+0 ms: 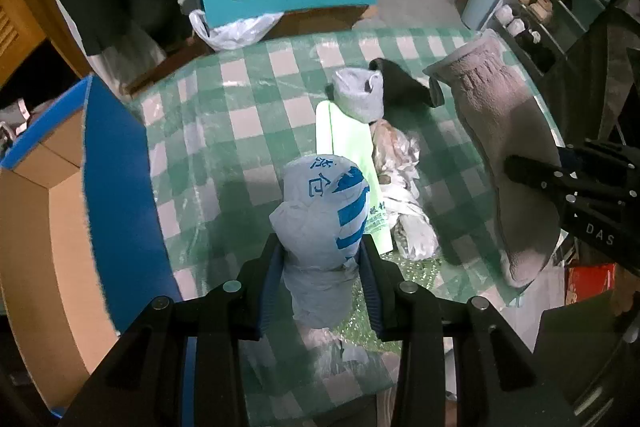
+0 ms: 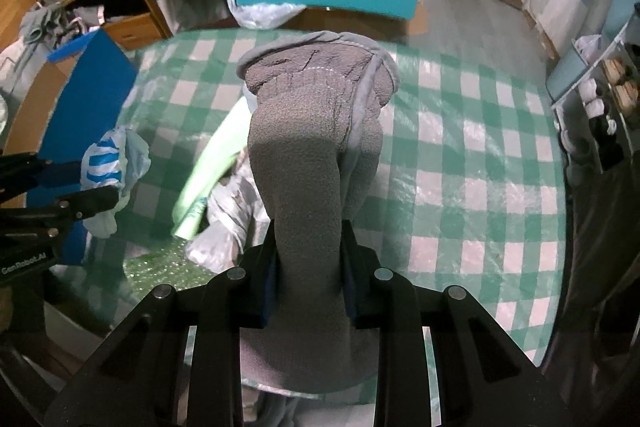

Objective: Organize soft objects
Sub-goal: 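Lift both held socks and carry them over the open cardboard box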

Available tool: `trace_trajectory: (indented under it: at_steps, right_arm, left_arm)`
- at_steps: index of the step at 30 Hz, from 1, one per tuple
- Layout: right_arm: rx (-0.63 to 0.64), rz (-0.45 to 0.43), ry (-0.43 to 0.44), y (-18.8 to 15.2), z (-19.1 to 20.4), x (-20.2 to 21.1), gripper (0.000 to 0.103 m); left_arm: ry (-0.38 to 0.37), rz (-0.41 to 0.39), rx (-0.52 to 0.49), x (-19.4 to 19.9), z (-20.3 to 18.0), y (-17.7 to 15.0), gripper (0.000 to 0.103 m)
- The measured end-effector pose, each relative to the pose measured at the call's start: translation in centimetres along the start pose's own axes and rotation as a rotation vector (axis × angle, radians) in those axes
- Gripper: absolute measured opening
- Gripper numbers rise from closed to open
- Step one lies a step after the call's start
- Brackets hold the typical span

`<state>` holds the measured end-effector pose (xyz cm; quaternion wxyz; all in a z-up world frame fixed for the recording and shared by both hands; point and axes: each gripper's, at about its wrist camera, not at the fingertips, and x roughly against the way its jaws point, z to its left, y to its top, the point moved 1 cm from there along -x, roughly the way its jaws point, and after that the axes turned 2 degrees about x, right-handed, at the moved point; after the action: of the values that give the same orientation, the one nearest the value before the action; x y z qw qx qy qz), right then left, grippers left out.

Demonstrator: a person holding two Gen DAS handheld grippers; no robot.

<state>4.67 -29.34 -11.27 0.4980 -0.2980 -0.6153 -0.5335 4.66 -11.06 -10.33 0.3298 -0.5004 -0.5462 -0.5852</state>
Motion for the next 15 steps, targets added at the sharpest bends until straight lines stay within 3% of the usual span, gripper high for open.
trace_trajectory:
  at_steps: [15]
  right_arm:
    - [0.059,-0.120,0.030,1.5,2.8,5.2,0.025]
  left_arm:
    - [0.033,-0.106,-0.015,5.2,1.1,-0.5,0.038]
